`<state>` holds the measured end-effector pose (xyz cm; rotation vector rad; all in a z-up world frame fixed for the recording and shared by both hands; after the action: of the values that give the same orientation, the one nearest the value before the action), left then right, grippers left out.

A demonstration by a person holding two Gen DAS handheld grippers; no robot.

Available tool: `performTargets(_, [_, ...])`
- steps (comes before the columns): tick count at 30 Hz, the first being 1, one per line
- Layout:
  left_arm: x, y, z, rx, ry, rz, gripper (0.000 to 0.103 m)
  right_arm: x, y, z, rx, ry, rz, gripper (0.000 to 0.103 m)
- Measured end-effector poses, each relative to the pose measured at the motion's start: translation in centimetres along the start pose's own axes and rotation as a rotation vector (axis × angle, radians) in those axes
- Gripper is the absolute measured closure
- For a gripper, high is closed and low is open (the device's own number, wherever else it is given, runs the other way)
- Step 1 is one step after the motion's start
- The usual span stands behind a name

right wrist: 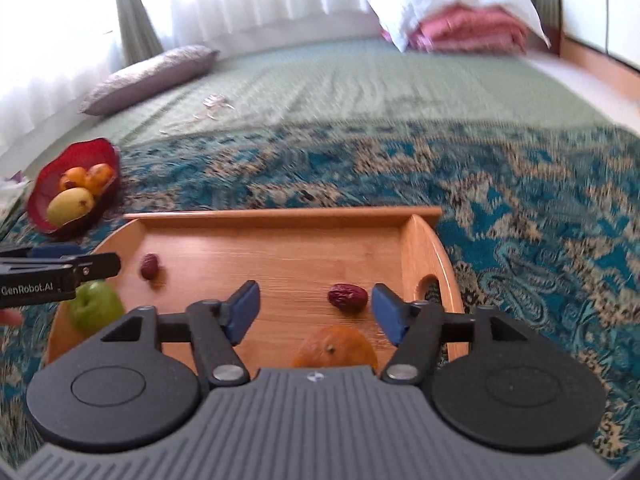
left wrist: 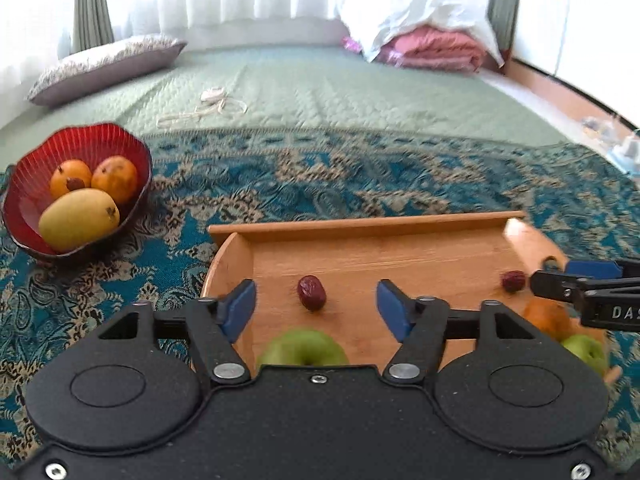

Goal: Organize fruits
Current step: 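Open the left tool dropping its date while the right tool releases its date on the tray, then withdraw both tools from the tray toward the remaining orange and tangerine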

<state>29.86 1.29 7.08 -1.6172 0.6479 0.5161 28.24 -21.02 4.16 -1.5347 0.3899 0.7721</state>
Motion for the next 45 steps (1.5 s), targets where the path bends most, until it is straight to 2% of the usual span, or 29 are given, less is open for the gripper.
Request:
performTargets(2, [-1.8,0.7,-0.4,0.014,0.019,-0.034,0.025,-1.6,0.6,0.9,-0.043,-0.003,-0.041,0.019])
performTargets(7, [-5.9,3.6,-1.4,0.052,0.054,-0.1,0.02,-5.0,2.8,3.3,-0.139,-0.009,-0.128,0.015])
performTargets(14, [-10.1,8.0,-1.7,0.013,0.113,-0.147,0.013,-8.5,6.9,6.1,-0.292,0.042,-0.247,0.013])
performTargets(17, [-11.3,9.8,-1.8,0.002,0.117,-0.161,0.012,-9.5,8.6,6.9,-0.347,0.054,-0.278,0.012])
performTargets(22, [-12.5,13.0,-2.2,0.004,0.112,-0.163,0.01,-10.6,11.2,7.5,-0.378,0.062,-0.292,0.012])
performTargets(29, [-13.0,16.6,-2.5,0.003,0.114,-0.127,0.009,-11.5,14.3,6.8,-0.306,0.072,-0.285,0.012])
performTargets(33, [-13.1,18.0,-2.6,0.013,0.105,-0.117,0.009,-11.9,15.6,6.5,-0.274,0.074,-0.287,0.012])
performTargets(40, [-13.2,19.4,-3.3,0.035,0.103,-0.109,0.007,-12.4,17.0,6.8,-0.292,0.094,-0.293,0.012])
performTargets(45, [-13.1,20.2,-3.7,0.031,0.118,-0.102,0.006,-12.6,17.9,7.0,-0.322,0.148,-0.3,0.012])
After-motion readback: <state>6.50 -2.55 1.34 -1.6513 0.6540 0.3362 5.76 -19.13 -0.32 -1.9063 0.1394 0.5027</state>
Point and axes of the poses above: each gripper's, at about its wrist camera, not at the fingertips, and x roughly the way its jaws point, z to its left, y to its underside, the point moved 4 cm from there along x, roughly the way its jaws point, and after that the axes turned 8 degrees about -x, right-handed, at the moved point
